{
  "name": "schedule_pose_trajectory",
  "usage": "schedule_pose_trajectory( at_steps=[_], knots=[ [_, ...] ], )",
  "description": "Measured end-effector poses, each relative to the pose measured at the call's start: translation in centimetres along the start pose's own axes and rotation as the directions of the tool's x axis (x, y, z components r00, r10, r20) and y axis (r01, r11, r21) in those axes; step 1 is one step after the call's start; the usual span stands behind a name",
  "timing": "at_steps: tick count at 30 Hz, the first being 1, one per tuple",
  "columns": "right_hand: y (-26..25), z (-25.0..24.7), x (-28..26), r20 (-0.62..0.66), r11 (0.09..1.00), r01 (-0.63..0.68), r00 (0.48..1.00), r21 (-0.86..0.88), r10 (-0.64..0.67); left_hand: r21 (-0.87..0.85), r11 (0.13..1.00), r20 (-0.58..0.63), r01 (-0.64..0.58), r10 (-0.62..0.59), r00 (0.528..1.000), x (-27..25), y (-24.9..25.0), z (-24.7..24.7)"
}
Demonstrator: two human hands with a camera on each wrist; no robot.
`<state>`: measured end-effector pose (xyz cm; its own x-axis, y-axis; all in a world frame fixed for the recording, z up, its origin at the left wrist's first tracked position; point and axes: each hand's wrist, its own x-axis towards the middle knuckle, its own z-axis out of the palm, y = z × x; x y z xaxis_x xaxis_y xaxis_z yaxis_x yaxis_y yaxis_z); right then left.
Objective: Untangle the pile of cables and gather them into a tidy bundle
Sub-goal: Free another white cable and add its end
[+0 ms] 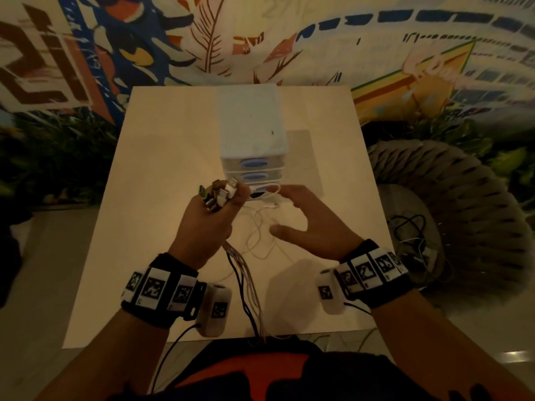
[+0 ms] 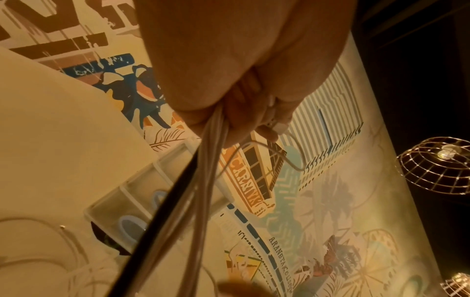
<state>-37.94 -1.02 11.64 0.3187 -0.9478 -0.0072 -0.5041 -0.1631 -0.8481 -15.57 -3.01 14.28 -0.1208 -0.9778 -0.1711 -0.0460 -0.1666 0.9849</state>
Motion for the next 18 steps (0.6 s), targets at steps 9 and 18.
schedule_pose_trajectory(
  at_steps=[9,18],
  knots=[
    [-2.6,1.2,1.6,-0.264,0.91,0.003,0.957,0.415,0.117,0.017,0.999,-0.014,-0.029,0.03,0.999,-0.9,1.1,0.1],
    [-2.5,0.3,1.6,-0.011,0.753,-0.233,0.953,0.615,0.303,0.009,0.999,-0.144,-0.041,0.041,0.989,-0.9,0.8,-0.3]
  ],
)
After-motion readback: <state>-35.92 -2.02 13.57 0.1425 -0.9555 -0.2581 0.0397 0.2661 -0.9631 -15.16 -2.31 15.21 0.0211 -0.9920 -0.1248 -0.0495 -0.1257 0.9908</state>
